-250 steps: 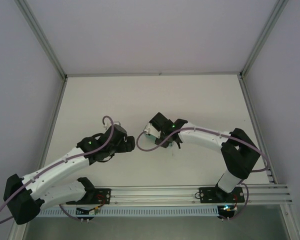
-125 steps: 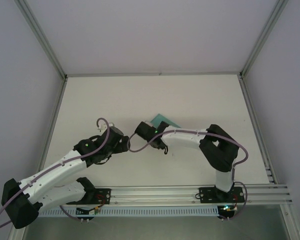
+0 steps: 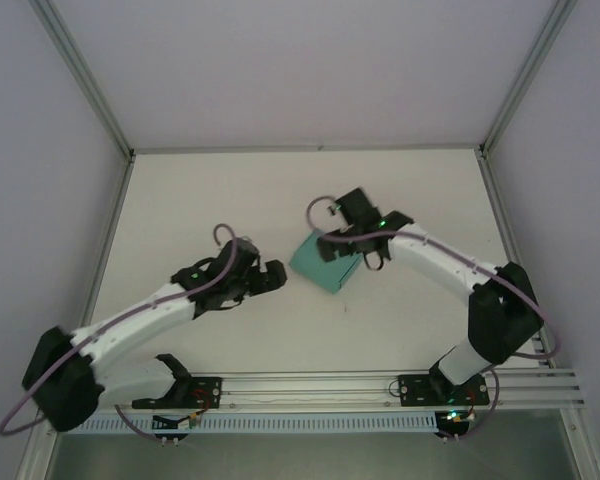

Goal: Assemble paper box

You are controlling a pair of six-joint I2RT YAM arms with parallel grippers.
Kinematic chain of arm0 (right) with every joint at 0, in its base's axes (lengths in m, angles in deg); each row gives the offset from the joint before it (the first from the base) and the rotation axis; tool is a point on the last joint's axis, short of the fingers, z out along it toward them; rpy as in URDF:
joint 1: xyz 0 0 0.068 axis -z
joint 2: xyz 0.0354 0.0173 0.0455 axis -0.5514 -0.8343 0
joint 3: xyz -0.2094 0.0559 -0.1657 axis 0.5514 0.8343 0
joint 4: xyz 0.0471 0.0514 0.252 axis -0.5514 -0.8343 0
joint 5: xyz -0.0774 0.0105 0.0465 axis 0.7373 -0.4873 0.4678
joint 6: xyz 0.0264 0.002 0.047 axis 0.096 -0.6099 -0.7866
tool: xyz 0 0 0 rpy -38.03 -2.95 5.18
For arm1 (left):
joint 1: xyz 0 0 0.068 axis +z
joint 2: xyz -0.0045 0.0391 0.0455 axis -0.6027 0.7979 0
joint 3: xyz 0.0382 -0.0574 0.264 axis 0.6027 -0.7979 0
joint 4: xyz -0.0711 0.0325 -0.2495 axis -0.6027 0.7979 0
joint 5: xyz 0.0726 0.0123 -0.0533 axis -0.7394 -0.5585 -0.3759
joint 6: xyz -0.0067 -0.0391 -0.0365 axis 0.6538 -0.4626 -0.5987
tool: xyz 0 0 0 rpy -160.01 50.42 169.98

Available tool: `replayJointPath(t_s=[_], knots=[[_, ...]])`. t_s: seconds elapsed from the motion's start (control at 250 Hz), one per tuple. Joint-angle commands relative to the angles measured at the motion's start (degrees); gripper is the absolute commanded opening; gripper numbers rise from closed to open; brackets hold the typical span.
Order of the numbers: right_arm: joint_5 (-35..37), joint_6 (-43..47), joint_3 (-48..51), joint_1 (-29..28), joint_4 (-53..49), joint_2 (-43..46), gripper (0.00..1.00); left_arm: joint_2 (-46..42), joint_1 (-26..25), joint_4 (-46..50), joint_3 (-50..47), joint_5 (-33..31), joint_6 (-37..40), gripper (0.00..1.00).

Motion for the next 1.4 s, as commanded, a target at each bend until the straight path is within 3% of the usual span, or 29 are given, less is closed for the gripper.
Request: replayJointPath(t_s=[0.0,0.176,0.339,0.739,0.87,1.226,1.397], knots=[[-13.8,-0.6,-1.8,3.3,1.0,-5.1,0.88,7.9,-0.3,-14.3,3.7,10.8,-1.5,1.0],[-19.4,-0.5,-5.1,8.4,2.9,-11.6,0.73,20.0,-1.1,-17.7,10.2,13.3,-0.8,1.0],[-22.3,-0.5,-3.9,8.9,5.2,-14.7,0.62,28.2,-1.2,-18.1,14.9,14.4,-0.6,0.94],[-28.8,-8.4,6.1,8.8,12.1,-15.6,0.44,37.9,-0.6,-16.6,19.7,11.3,-0.2,0.76],[-29.7,-10.7,9.4,8.7,14.8,-15.0,0.38,40.5,-0.4,-19.1,20.2,12.7,-0.7,0.62],[-32.3,-18.1,15.9,6.8,22.1,-15.4,0.3,43.7,0.0,-35.1,12.3,16.1,-4.6,0.39],[-33.6,-20.9,18.4,5.9,25.7,-15.2,0.29,44.8,0.2,-41.9,8.0,16.8,-7.3,0.11]])
